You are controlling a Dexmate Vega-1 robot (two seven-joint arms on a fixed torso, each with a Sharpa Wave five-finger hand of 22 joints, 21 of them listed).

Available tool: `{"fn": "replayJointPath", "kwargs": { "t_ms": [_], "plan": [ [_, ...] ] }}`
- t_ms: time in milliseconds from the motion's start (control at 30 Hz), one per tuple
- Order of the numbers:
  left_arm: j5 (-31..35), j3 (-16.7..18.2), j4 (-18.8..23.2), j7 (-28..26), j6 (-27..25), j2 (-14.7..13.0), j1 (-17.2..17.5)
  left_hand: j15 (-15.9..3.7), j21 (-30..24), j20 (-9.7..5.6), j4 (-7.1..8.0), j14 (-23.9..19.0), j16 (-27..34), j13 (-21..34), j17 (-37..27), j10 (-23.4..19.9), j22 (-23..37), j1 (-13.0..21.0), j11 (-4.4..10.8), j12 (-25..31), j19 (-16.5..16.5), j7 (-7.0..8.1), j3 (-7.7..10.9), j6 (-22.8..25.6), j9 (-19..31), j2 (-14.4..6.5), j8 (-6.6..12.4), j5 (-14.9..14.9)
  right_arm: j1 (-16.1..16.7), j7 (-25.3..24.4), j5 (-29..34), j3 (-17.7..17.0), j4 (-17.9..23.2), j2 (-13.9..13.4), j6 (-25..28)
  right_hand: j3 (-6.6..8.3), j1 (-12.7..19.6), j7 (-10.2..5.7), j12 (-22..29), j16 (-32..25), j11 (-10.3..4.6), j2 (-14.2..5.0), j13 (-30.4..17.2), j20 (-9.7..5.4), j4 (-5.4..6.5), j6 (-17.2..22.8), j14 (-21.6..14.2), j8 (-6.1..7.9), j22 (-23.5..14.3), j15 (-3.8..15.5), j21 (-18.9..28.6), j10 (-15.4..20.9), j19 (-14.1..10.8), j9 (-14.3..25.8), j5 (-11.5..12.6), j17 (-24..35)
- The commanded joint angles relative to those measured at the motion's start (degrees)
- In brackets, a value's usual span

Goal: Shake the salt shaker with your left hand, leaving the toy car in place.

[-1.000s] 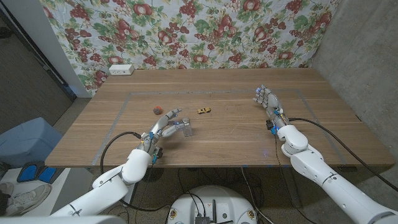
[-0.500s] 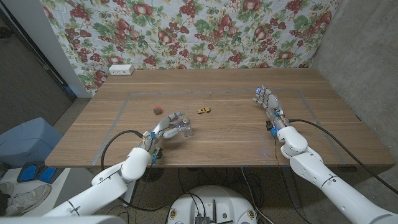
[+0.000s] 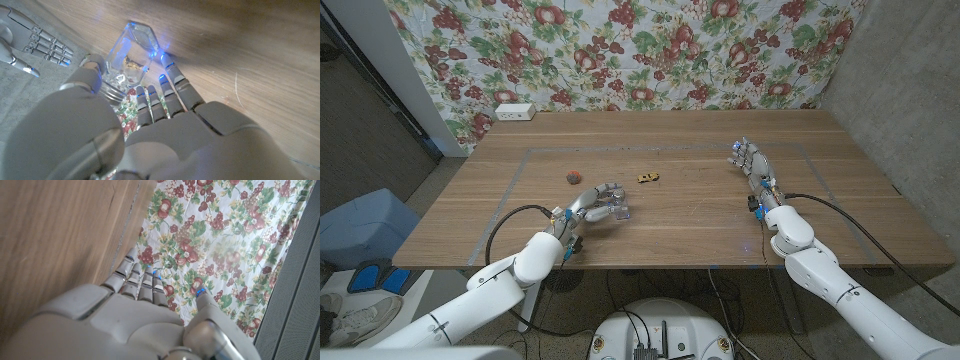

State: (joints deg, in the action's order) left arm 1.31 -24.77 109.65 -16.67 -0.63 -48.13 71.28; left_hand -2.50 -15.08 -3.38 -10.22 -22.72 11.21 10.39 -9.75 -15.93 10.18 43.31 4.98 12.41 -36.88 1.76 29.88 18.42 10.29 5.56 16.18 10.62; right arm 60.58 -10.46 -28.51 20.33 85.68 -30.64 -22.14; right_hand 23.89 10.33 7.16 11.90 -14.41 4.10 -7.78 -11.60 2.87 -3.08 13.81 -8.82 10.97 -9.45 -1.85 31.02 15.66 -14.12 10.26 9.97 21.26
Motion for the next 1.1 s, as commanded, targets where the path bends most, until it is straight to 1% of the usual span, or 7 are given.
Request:
{"fn": "replayJointPath", "kwargs": {
  "t_ms": [33, 200, 533, 667, 767, 900, 1100],
  "plan": [
    [-1.39, -0.88, -0.62, 1.74, 0.4, -0.15, -1.43, -6.59, -0.27, -3.0, 0.15, -1.85, 0.46, 0.21, -0.18, -1.93, 0.22, 2.58, -0.14, 0.47, -1.37, -0.1, 0.09, 2.19, 0.21, -1.43, -0.34, 0.38, 0.28, -0.34, 0.22, -0.31, -0.6, 0.41, -0.97, -0.34, -0.03, -0.11, -0.01, -0.37, 0.1, -0.34, -0.1, 0.05, -0.09, 0.43, -0.41, 0.1, -0.32, 0.01, -0.18, 0.47, -0.48, 0.09, 0.0, 0.03],
    [-1.42, -1.14, -0.35, 1.74, -0.46, -0.1, -1.75, -7.84, -1.42, -3.44, 0.11, -6.42, 1.18, 0.24, -0.26, -7.52, 0.43, 6.52, 1.76, 1.54, -5.31, 0.57, -0.83, 7.29, 0.4, -3.98, -0.17, -0.08, 0.29, -0.59, 0.52, -0.4, -0.73, 0.42, -1.16, -0.38, -0.09, -0.07, -0.02, -0.37, 0.16, -0.34, -0.1, 0.12, -0.08, 0.43, -0.44, 0.08, -0.32, -0.14, -0.31, 0.5, -0.51, 0.09, 0.01, 0.0],
    [-0.88, -1.56, 0.94, 0.3, -3.54, 0.37, -1.95, -9.86, -4.86, -4.58, 0.04, -16.07, 2.3, 0.34, -0.22, -17.22, 0.84, 14.71, 1.83, 2.94, -13.07, -0.87, 0.8, 15.97, 0.64, -9.97, 0.26, -0.38, 1.18, -1.22, 0.41, -0.95, -0.2, 0.28, -1.31, -0.43, -0.21, -0.09, -0.02, -0.37, 0.15, -0.36, -0.11, 0.14, -0.08, 0.45, -0.45, 0.07, -0.33, -0.01, -0.6, 0.57, -0.65, 0.09, 0.02, -0.06],
    [-0.44, -1.4, 1.74, -1.75, -5.14, 1.12, -1.37, -10.28, -6.98, -4.82, 0.01, -20.85, 1.93, 0.21, -0.03, -22.77, 0.88, 15.95, 2.18, 3.58, -17.07, -0.82, 2.39, 20.98, 0.65, -11.69, 0.72, -0.41, 1.46, -1.14, 0.64, -1.08, -0.31, 0.1, -1.81, -0.45, -0.26, -0.08, -0.02, -0.38, 0.19, -0.37, -0.11, 0.13, -0.08, 0.45, -0.48, 0.06, -0.33, -0.02, -0.73, 0.59, -0.68, 0.09, 0.03, -0.08],
    [-0.66, -1.34, 2.16, -2.44, -6.2, 1.51, -1.16, -10.73, -9.5, -5.74, -0.63, -27.28, 1.91, 0.04, -0.14, -27.66, 0.84, 19.68, 2.0, 3.37, -21.25, -1.37, 5.66, 26.08, 0.61, -13.84, 0.69, -0.42, 1.61, -1.13, 0.44, -1.22, -0.16, 0.02, -1.66, -0.47, -0.28, -0.09, -0.04, -0.4, 0.05, -0.35, -0.11, 0.13, -0.09, 0.47, -0.53, 0.06, -0.33, -0.07, -0.81, 0.56, -0.72, 0.09, 0.03, -0.1],
    [-0.67, -1.09, 2.5, -4.41, -6.99, 2.35, -0.49, -11.19, -11.12, -6.52, -1.2, -31.49, 1.67, 0.0, -0.32, -31.8, 0.75, 23.71, 1.24, 3.05, -23.08, -2.88, 7.69, 30.16, 0.57, -12.99, 0.4, -0.7, 1.68, -0.92, 0.35, -1.26, -0.21, -0.09, -1.65, -0.49, -0.32, -0.05, -0.06, -0.4, 0.19, -0.35, -0.11, 0.15, -0.11, 0.48, -0.57, 0.06, -0.34, -0.05, -0.94, 0.55, -0.77, 0.09, 0.04, -0.13],
    [-0.42, -0.89, 2.56, -7.16, -7.23, 3.58, 0.22, -11.32, -13.17, -6.83, -0.92, -35.03, 1.99, 0.09, -0.69, -35.35, 1.08, 26.83, -0.12, 2.65, -25.01, -3.77, 7.3, 33.59, 0.69, -11.65, 0.02, -1.0, 1.63, -1.0, 0.29, -1.2, -0.01, -0.15, -1.07, -0.52, -0.38, -0.13, -0.07, -0.39, 0.08, -0.35, -0.12, 0.14, -0.12, 0.5, -0.55, 0.05, -0.34, -0.01, -1.1, 0.56, -0.93, 0.09, 0.05, -0.17]
  ]
}}
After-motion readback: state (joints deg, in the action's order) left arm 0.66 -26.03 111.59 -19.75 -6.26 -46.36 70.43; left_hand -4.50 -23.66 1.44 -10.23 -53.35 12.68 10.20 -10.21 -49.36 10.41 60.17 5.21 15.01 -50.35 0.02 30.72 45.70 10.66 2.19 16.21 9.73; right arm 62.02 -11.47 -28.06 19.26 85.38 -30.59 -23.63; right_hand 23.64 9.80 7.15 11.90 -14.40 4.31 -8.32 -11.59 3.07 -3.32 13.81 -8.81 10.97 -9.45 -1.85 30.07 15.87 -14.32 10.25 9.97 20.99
